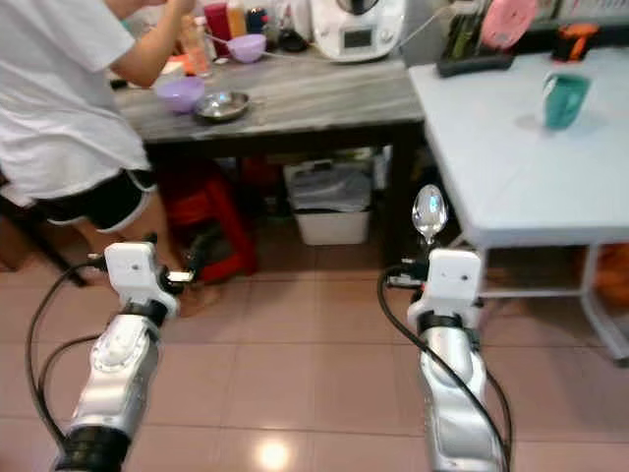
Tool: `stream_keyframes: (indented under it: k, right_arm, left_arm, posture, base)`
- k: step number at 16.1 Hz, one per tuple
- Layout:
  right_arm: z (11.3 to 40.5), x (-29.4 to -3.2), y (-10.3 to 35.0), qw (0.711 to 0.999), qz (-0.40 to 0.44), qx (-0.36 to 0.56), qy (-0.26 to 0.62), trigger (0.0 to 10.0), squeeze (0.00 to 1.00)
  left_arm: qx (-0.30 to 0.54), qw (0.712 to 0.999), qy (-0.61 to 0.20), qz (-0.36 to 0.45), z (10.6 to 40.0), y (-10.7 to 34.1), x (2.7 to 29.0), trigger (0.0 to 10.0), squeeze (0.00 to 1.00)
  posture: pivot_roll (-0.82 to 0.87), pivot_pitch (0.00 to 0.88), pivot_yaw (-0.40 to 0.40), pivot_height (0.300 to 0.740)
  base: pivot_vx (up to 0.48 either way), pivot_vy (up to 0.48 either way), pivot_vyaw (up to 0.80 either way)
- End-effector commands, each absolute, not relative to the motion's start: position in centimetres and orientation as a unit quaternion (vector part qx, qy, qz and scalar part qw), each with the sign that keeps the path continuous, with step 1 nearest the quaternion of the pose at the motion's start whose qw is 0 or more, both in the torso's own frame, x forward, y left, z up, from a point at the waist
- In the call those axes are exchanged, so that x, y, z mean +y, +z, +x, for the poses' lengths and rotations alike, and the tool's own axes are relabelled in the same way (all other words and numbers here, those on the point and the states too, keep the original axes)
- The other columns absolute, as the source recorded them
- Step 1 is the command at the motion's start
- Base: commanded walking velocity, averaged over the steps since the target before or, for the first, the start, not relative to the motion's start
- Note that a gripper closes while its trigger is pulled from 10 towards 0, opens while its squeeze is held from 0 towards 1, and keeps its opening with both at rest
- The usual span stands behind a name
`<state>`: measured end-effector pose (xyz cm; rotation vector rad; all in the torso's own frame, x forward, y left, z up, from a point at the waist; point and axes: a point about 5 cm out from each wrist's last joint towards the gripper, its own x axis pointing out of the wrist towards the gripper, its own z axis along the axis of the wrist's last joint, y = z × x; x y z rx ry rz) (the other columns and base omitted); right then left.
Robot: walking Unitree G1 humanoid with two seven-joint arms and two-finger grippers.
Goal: Setting the table
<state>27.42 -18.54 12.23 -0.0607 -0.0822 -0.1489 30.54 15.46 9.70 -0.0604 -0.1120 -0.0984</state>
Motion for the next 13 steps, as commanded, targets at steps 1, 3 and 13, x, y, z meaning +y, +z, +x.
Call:
stream_keyframes:
  k: [1,3,13]
  right_arm:
    - [27.5,-18.4,12.6,0.996,-0.025,-0.049,-0.073,10.0,0.0]
    - [27.5,-18.4,12.6,0.996,-0.025,-0.049,-0.072,10.0,0.0]
    - [27.6,-18.3,12.8,0.996,-0.027,-0.055,-0.064,10.0,0.0]
  left_arm:
    - [-0.058,0.997,-0.052,-0.022,30.7,9.9,15.6,10.0,0.0]
    - [-0.058,0.996,-0.06,-0.031,30.6,9.9,15.5,10.0,0.0]
    - [-0.065,0.992,-0.104,-0.043,30.3,10.1,14.5,10.0,0.0]
  posture:
    - [-0.12,0.019,0.112,0.74]
    - [-0.12,0.018,0.11,0.74]
    - [-0.13,0.011,0.105,0.74]
  base:
    - [0.0,0.337,0.0]
    - [0.0,0.0,0.0]
    - [0.162,0.0,0.12]
